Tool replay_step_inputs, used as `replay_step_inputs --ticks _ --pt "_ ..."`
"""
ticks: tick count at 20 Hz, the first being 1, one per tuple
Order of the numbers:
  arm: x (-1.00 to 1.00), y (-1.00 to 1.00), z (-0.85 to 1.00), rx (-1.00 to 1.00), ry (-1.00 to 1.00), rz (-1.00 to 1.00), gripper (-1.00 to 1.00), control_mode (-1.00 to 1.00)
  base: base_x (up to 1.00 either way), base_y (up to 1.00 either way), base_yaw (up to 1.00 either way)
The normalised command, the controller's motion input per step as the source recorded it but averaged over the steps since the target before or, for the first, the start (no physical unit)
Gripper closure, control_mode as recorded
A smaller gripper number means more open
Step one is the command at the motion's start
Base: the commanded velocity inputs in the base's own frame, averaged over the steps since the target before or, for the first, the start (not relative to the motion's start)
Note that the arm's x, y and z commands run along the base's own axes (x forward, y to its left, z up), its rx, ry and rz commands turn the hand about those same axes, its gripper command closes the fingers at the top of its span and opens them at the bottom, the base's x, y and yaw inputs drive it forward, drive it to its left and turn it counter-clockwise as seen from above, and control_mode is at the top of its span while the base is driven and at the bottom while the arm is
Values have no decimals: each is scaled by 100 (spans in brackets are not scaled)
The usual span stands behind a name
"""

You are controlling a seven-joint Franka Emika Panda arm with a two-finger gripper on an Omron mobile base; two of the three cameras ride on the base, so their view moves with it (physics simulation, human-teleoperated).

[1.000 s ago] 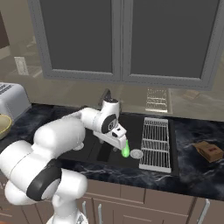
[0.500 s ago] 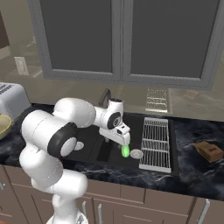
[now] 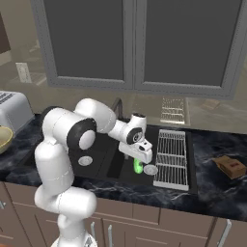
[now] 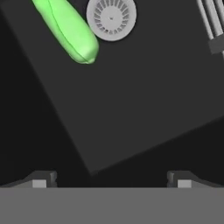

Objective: Pick the corn from the sink and place it in the bowl. Then pick the bowl and place it in the microwave. Then close the microwave door and press the start button.

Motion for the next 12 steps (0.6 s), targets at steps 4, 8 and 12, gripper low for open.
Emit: replay_step_inputs --ticks 4,8,12 --pt "15 0 -46 5 0 0 -100 -100 0 0 0" --pt "18 0 -34 6 0 0 -100 -100 0 0 0" --pt "26 0 -27 6 0 0 -100 -100 0 0 0"
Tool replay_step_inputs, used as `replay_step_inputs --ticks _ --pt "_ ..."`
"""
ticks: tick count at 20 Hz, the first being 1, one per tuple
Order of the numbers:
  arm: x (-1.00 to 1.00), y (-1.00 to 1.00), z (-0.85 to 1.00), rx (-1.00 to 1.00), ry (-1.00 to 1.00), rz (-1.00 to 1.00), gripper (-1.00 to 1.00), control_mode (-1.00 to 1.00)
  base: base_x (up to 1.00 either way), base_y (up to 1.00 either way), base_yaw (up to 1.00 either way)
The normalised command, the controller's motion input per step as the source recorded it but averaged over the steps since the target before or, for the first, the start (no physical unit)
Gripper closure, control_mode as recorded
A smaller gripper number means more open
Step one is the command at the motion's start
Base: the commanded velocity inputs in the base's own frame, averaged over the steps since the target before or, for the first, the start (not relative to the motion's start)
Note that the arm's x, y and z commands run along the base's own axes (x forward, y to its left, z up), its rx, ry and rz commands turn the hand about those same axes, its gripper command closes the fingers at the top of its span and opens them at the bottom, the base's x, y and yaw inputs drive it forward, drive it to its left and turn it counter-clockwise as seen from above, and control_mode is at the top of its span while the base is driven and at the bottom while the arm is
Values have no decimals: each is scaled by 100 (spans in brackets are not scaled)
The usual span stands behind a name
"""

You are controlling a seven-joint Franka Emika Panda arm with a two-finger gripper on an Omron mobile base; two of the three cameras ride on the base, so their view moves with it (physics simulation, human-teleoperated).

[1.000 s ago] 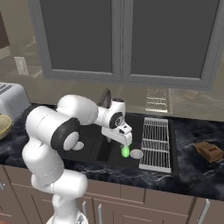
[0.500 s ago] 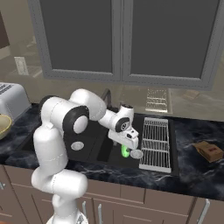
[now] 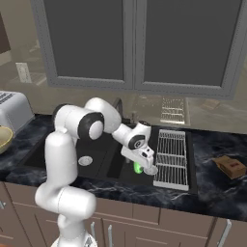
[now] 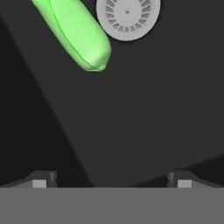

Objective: Pick the corn from the sink and place it in the bowl. Then pick the bowl and place it in the microwave. Then close the microwave door and press the start button.

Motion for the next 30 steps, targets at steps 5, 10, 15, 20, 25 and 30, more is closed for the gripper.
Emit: replay_step_inputs --ticks 5,10,15,20,25,30 --pt "43 0 -22 3 3 0 -100 -100 0 0 0" --pt "42 0 -26 0 1 0 -100 -100 0 0 0" --pt "37 0 -29 0 0 1 -100 -100 0 0 0" --pt "31 0 -31 0 0 4 -100 -100 0 0 0" --pt "21 -9 -26 0 0 7 -100 -100 0 0 0" --pt "9 -6 -22 0 0 11 -100 -100 0 0 0"
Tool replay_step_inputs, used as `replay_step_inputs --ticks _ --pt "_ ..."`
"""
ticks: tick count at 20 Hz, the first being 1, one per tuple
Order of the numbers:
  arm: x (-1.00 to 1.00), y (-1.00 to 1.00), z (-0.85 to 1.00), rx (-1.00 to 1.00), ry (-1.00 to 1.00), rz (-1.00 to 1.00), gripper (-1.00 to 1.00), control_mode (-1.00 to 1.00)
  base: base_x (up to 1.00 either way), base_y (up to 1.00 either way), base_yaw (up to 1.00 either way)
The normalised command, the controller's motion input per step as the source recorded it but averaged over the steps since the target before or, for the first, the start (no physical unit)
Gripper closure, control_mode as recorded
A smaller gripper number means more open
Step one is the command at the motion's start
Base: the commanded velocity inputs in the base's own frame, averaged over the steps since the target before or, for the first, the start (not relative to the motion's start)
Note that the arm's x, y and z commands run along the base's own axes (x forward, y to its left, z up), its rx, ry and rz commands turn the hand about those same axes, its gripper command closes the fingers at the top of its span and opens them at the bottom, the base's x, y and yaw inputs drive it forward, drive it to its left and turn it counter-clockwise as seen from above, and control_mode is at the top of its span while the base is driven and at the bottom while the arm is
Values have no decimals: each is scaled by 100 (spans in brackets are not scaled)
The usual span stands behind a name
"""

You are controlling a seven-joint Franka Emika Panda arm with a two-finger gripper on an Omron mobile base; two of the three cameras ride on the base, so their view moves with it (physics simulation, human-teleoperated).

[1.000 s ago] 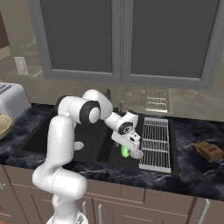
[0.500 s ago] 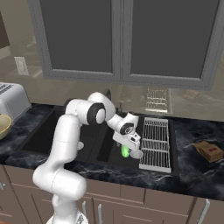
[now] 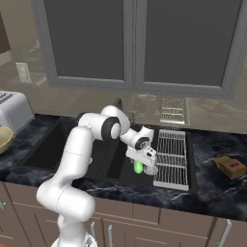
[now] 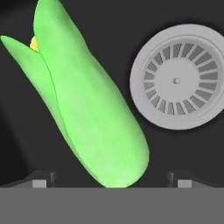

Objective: Pick the corn from the sink and place it in the bowl. Then pick the bowl and place it in the microwave. Then close the microwave door and press the start button.

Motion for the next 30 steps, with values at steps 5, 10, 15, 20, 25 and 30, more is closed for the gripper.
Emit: replay_step_inputs --ticks 5,10,15,20,25,30 --pt "6 0 -27 0 0 12 -100 -100 0 0 0" --pt "3 0 -21 0 -1 9 -100 -100 0 0 0" --pt "0 0 -5 0 0 8 100 -100 0 0 0" --pt "-24 0 21 7 -3 6 100 -100 0 0 0" --pt "-52 -4 65 2 -4 3 100 -100 0 0 0" --pt "-70 -1 99 0 0 0 100 -100 0 0 0"
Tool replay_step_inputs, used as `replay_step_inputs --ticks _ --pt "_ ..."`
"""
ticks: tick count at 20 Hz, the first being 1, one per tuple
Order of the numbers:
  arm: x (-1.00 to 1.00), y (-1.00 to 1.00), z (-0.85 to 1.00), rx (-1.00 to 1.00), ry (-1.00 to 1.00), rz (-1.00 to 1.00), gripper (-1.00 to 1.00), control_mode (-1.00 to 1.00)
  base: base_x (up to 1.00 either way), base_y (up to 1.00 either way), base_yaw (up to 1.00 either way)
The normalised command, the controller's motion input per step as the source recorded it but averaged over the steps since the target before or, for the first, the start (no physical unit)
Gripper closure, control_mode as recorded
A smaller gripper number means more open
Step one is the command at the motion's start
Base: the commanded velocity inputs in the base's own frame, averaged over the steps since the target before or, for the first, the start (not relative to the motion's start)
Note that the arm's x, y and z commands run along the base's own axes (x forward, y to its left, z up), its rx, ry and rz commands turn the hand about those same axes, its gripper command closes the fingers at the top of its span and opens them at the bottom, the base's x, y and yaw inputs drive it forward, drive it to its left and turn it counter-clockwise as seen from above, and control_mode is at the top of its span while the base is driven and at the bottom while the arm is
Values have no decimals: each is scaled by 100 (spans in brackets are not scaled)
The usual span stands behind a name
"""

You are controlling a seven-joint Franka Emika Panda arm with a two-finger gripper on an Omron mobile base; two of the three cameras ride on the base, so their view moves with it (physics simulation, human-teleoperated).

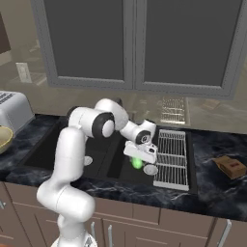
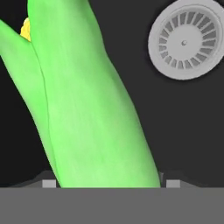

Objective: Pick the corn from the sink and place it in the bowl. Then pick the bowl and place it in the microwave. Then close the microwave door and press the start button.

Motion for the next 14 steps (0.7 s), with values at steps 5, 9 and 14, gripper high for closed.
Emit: replay_step_inputs --ticks 5,9,14 --pt "-69 0 100 0 1 0 100 -100 0 0 0" --pt "-66 0 100 0 2 0 100 -100 0 0 0" --pt "-80 27 73 -1 0 8 100 -100 0 0 0"
